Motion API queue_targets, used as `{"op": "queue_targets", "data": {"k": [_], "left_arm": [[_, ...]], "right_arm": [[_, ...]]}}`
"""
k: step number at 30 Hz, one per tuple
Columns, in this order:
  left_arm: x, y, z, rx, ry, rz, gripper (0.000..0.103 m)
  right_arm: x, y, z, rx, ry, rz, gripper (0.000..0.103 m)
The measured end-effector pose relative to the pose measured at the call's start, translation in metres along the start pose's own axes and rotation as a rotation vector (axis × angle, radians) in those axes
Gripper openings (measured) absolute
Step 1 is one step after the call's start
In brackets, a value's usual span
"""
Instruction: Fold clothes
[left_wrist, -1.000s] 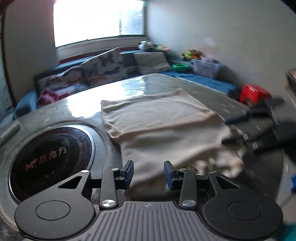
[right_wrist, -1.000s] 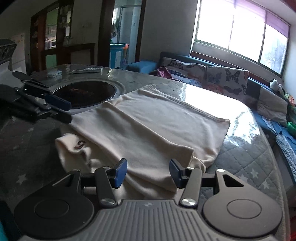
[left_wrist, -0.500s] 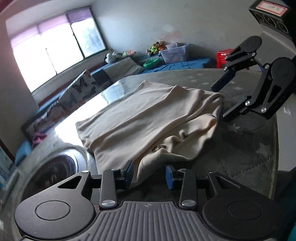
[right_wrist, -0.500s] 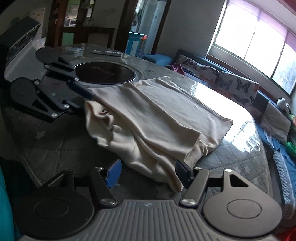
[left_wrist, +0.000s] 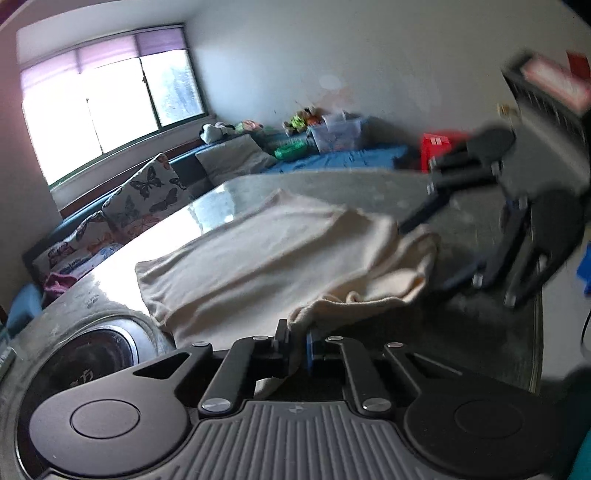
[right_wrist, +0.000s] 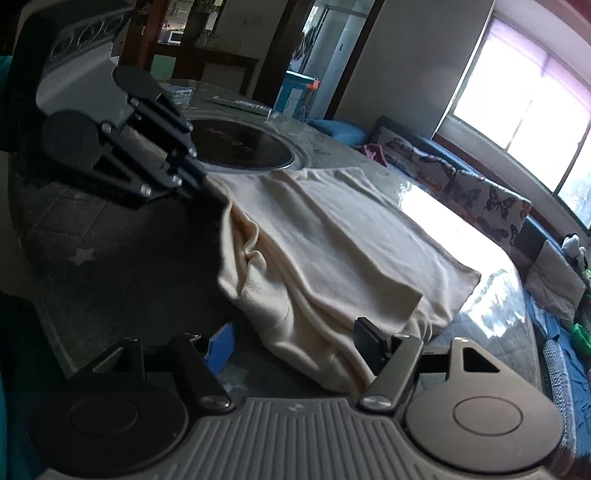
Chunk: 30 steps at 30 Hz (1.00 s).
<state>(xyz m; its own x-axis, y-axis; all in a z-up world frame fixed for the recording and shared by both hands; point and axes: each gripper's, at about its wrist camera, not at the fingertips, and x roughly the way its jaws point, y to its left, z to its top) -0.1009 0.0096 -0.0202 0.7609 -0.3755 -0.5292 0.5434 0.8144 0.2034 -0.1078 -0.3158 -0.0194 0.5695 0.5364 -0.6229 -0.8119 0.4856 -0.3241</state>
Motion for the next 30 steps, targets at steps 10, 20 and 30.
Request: {"op": "queue_targets", "data": {"k": [10,20,30], "left_arm": [[0.007,0.030,0.021,-0.153,-0.030,-0.029,0.009],[-0.001,0.015,-0.004,-0.086,0.007,0.028,0.036],[0.012,0.011,-0.014,0.044,0.044,0.115,0.038]], "right_arm": [[0.030,-0.021,0.014,0.069,-0.016,0.047,0.024],[0.031,-0.059,0.033,0.282,-0.016,0.155,0.013],[0.031,-0.064,0.042,0.289,-0.037,0.139,0.013]]}}
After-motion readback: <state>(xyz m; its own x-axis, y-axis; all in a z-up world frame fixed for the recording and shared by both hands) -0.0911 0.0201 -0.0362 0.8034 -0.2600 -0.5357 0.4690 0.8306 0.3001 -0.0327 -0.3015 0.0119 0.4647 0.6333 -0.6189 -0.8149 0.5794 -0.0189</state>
